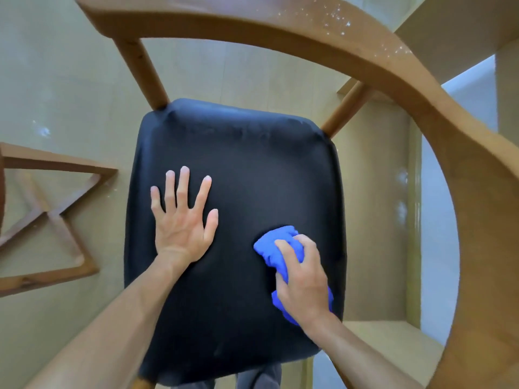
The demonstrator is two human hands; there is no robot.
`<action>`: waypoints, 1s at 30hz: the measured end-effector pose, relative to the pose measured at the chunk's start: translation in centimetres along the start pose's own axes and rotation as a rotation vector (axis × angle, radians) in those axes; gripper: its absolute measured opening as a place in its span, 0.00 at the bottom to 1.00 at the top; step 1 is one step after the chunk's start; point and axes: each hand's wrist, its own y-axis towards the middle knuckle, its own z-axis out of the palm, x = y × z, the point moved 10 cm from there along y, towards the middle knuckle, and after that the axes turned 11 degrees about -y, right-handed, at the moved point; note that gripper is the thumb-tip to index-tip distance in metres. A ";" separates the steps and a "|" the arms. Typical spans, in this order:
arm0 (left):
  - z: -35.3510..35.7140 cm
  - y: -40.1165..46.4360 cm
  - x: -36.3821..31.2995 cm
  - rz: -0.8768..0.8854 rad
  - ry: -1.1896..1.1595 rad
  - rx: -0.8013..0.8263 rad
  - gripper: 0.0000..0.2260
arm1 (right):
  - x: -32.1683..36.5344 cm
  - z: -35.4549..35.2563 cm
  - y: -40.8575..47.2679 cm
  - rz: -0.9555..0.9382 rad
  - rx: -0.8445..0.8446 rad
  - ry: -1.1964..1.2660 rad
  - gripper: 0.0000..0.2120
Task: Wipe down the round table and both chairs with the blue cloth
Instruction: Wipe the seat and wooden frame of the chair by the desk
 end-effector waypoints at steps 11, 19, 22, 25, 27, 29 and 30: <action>-2.0 -0.5 1.3 0.103 -0.073 0.077 0.25 | 8.3 2.0 -6.5 -0.983 0.178 -0.123 0.18; -3.0 -6.1 3.5 0.111 -0.098 0.166 0.23 | -1.8 -1.7 0.8 -0.266 0.040 -0.101 0.24; -3.3 -8.1 3.3 0.124 -0.135 0.155 0.23 | 10.6 1.9 -7.1 -0.728 0.095 -0.007 0.21; -3.2 -8.3 3.4 0.129 -0.143 0.172 0.22 | 19.7 5.7 -15.1 -1.063 0.233 -0.009 0.18; -2.9 -8.1 3.6 0.149 -0.142 0.198 0.22 | 20.1 6.2 -16.9 -1.211 0.214 -0.065 0.18; -3.0 -8.1 4.0 0.153 -0.143 0.202 0.22 | 16.6 5.7 -17.8 -1.406 0.231 -0.144 0.15; -3.0 -8.0 3.9 0.155 -0.144 0.207 0.22 | 13.7 5.2 -18.0 -1.493 0.267 -0.198 0.13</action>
